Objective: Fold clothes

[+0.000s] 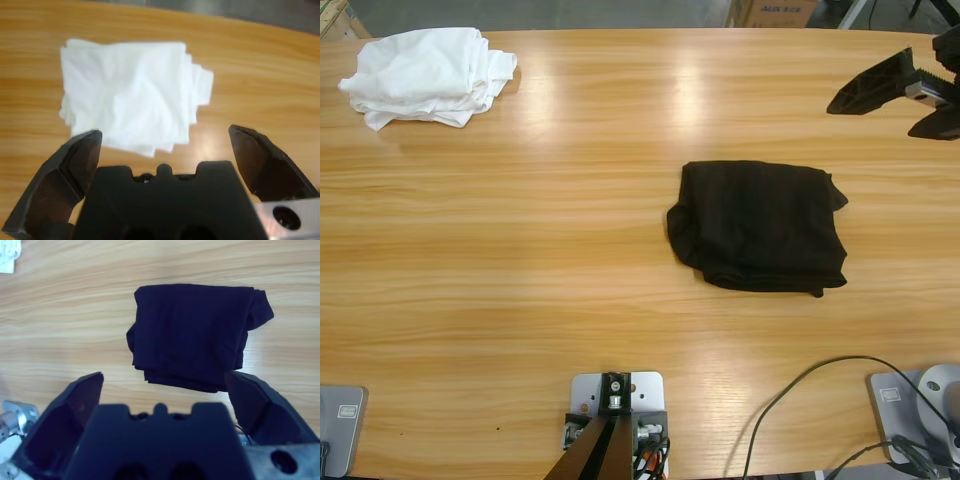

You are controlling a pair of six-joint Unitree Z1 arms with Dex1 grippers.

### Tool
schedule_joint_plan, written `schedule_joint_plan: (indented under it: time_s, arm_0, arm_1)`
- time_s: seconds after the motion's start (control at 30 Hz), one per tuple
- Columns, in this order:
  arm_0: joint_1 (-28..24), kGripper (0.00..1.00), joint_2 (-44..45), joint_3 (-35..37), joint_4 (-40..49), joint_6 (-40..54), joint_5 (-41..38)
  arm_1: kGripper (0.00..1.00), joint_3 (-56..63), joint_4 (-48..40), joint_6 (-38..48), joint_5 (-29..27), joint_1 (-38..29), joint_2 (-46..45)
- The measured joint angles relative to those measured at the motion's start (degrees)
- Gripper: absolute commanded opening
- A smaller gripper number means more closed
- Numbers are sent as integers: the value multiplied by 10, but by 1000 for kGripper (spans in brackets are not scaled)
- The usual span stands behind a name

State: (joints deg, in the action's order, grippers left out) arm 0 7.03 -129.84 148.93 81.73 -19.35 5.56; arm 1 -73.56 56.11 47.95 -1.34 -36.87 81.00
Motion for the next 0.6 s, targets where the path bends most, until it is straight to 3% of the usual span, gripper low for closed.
schedule_joint_plan:
  time_s: [0.4,0.6]
  arm_0:
    - [-46,991,-188,15,-6,0,0]
    - [-50,991,-207,26,-12,-2,0]
  arm_1:
    - [1000,45,-67,0,18,7,56]
    - [1000,63,-109,0,38,7,93]
